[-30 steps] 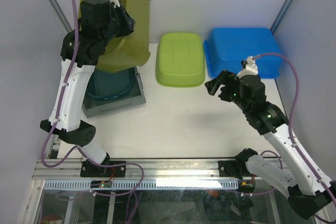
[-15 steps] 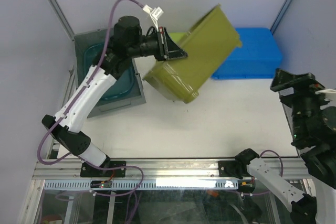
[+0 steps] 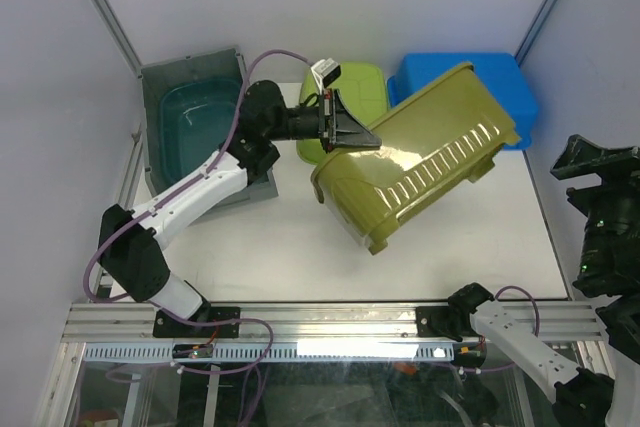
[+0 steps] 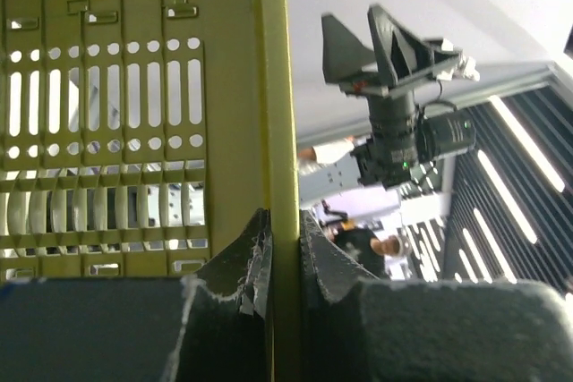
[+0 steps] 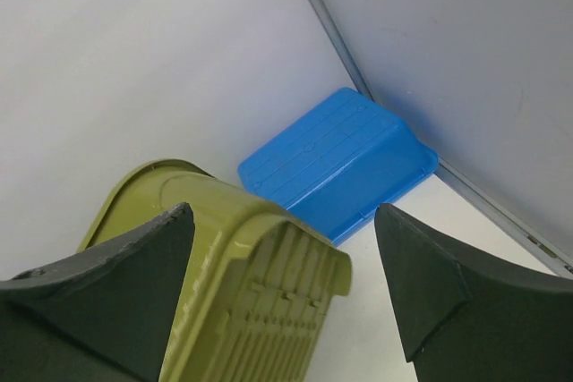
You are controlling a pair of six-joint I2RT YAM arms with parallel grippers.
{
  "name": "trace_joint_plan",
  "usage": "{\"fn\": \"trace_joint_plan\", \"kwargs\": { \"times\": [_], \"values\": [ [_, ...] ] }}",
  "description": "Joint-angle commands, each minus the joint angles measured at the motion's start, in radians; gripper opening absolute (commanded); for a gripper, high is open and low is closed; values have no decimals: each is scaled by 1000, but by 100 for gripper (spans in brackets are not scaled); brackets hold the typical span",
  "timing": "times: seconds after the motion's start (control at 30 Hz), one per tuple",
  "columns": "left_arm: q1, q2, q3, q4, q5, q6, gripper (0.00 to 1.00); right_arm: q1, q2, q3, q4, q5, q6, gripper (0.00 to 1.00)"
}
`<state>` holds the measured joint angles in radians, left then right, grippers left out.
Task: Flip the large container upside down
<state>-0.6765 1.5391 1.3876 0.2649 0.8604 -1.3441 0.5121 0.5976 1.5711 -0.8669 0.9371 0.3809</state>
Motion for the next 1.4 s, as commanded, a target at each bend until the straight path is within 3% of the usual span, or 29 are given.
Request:
{"fn": "trace_joint_plan", "kwargs": {
  "times": [0.0, 0.2, 0.43, 0.57, 0.9, 1.17, 1.37],
  "values": [
    [-73, -27, -85, 384, 68, -240, 0, 2, 61, 25, -1, -48, -19, 85],
    [-84, 65, -121, 495, 156, -355, 0, 7, 159, 66, -60, -332, -84, 85],
    [-85, 215, -187, 958, 224, -734, 0, 15, 282, 108, -167, -650, -115, 86],
    [-85, 286, -226, 1102, 238, -855, 0, 14, 302, 96, -175, -744, -118, 91],
    [-45, 390, -319, 1221, 253, -905, 0, -3, 374, 24, -210, -897, -68, 98],
    [-16, 437, -377, 1212, 281, -855, 0, -166, 387, -108, -175, -1054, 6, 95],
    [3, 490, -393, 1202, 312, -810, 0, -249, 372, -123, -177, -1067, 25, 90]
  ]
}}
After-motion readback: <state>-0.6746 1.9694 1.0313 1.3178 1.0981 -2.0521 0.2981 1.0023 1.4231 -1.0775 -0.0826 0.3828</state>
